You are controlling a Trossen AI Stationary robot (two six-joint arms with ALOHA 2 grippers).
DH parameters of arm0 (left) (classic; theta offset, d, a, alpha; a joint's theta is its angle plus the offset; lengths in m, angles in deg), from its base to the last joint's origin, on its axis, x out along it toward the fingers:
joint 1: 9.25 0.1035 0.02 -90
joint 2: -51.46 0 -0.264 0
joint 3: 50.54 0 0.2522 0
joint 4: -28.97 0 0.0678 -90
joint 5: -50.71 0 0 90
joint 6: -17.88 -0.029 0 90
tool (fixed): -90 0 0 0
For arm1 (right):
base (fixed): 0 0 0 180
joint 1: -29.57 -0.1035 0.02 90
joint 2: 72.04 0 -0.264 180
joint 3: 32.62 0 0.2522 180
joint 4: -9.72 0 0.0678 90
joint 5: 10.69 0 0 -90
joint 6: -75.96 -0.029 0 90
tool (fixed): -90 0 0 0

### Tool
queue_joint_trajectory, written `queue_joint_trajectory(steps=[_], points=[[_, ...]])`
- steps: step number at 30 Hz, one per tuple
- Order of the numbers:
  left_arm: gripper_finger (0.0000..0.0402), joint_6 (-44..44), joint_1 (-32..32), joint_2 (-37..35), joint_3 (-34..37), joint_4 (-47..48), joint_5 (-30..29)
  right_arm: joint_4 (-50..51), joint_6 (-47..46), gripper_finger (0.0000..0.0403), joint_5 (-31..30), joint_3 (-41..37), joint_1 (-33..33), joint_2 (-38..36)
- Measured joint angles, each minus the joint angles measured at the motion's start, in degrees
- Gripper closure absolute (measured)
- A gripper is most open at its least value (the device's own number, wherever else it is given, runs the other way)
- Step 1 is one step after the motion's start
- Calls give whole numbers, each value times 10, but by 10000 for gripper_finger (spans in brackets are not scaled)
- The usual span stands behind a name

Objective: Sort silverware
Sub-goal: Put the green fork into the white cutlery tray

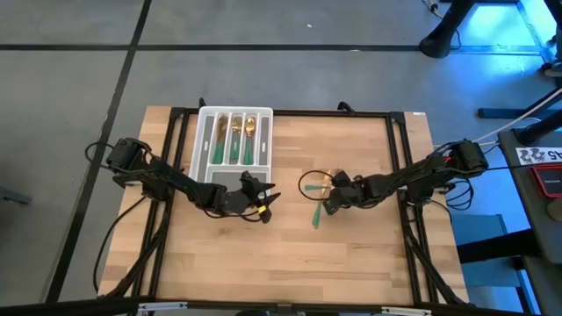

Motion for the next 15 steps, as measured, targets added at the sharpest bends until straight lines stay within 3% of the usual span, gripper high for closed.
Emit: queue_joint_trajectory(steps=[9,15], points=[[238,10,0,0,0,1,0,17,64,387,-15,-1,-6,-2],[238,11,0,0,0,1,0,27,77,380,-23,-6,-27,-42]])
